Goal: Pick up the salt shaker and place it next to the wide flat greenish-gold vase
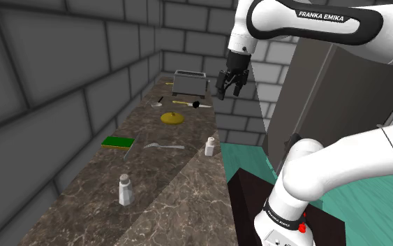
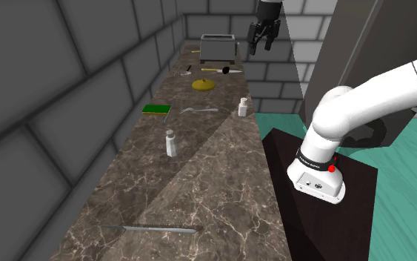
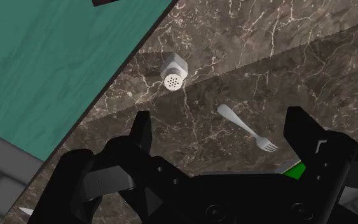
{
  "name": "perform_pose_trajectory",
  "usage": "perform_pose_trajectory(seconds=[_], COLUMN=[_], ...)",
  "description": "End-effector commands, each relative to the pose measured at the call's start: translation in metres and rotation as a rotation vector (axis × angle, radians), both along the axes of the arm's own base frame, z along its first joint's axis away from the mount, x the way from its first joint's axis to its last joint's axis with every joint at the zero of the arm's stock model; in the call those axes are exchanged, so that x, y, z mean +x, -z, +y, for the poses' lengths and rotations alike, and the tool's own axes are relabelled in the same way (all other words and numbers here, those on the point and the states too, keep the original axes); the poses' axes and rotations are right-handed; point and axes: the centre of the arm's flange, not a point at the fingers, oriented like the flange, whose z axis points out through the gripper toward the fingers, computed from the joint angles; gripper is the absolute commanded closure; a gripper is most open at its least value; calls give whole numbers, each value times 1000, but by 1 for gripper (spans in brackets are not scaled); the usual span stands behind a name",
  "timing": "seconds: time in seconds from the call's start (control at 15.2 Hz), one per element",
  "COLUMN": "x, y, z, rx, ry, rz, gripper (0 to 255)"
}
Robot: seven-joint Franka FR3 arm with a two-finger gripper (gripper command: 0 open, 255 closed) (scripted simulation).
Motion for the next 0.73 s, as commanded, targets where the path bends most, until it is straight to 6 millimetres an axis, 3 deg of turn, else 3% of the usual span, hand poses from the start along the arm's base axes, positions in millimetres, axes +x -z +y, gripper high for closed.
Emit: perform_pose_trajectory(seconds=[0.0,0.66], x=[0,45], y=[0,61], z=[0,106], rx=[0,16], ry=[0,-25], rz=[0,10], gripper=[0,0])
